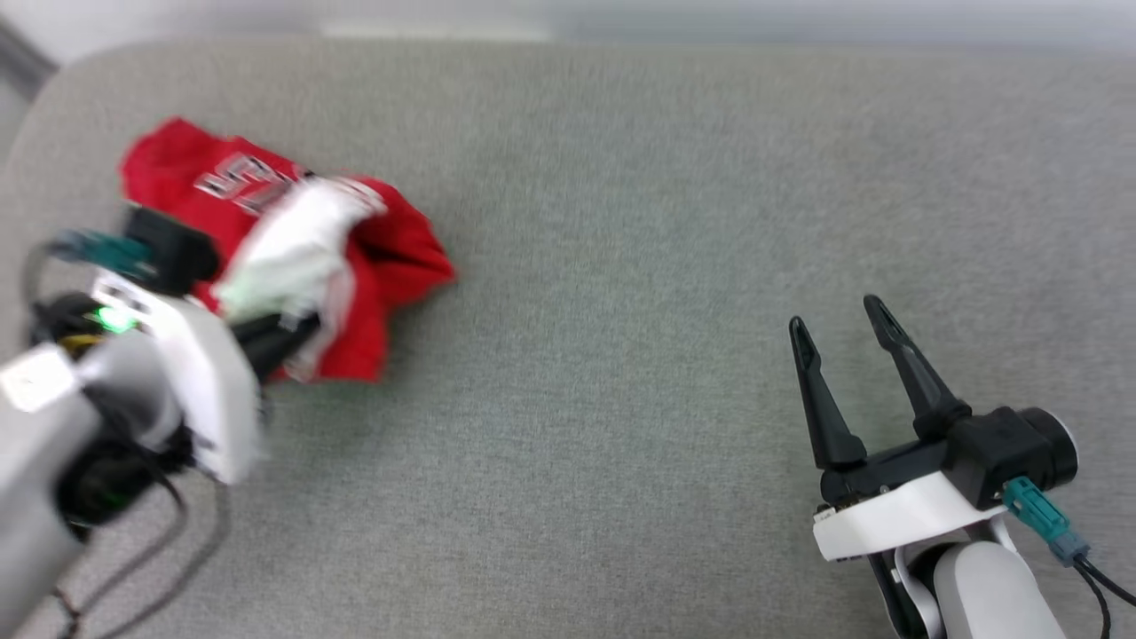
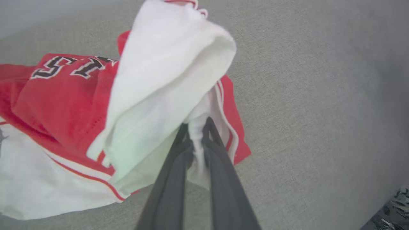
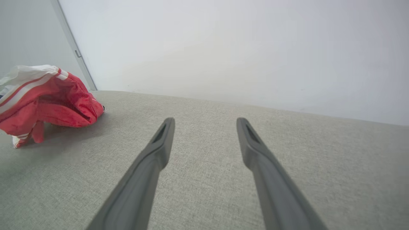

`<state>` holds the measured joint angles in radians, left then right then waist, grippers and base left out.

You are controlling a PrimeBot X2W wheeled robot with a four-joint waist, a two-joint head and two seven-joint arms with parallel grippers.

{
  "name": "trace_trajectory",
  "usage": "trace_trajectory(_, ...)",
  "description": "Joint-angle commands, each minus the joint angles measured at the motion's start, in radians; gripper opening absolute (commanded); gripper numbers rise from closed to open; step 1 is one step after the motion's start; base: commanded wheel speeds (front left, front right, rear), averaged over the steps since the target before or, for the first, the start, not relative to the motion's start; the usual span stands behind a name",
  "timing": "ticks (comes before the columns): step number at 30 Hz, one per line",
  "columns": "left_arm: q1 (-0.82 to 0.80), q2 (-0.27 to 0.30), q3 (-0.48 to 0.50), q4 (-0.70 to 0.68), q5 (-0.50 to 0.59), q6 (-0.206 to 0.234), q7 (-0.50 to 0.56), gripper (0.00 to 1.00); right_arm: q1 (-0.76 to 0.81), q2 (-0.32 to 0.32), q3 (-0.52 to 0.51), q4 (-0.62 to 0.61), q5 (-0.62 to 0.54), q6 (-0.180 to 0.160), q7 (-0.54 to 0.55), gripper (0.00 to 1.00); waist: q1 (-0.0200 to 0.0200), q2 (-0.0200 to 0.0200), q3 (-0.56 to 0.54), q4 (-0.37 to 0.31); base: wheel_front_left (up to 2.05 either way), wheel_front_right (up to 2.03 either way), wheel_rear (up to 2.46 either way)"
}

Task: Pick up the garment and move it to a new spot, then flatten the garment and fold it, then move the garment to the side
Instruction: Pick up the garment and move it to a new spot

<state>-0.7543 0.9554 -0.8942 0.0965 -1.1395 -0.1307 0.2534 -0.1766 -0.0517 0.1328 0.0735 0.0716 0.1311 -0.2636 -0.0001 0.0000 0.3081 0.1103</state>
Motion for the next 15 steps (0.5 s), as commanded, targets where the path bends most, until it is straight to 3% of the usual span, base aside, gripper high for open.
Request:
trace_trajectory(1, 0.012, -0.034, -0.023, -0.009, 0.009, 0.001, -0.013, 0.00, 0.017, 0.002, -0.003, 0.005, 0.007, -0.001, -0.002, 1.00, 0.0001, 0.0000, -0.055, -0.019, 0.00, 0.00, 0.00)
trace_trajectory(5, 0.020, -0.141, -0.089, -0.011, 0.046, 0.001, -0.030, 0.00, 0.034, 0.002, -0.011, 0.012, 0.016, -0.001, -0.002, 1.00, 0.0001, 0.0000, -0.096, -0.042, 0.00, 0.00, 0.00)
trace_trajectory(15, -0.010, -0.506, -0.186, 0.137, 0.135, 0.038, -0.117, 0.00, 0.023, 0.002, -0.059, -0.001, 0.028, -0.001, -0.002, 1.00, 0.0001, 0.0000, -0.104, -0.140, 0.00, 0.00, 0.00)
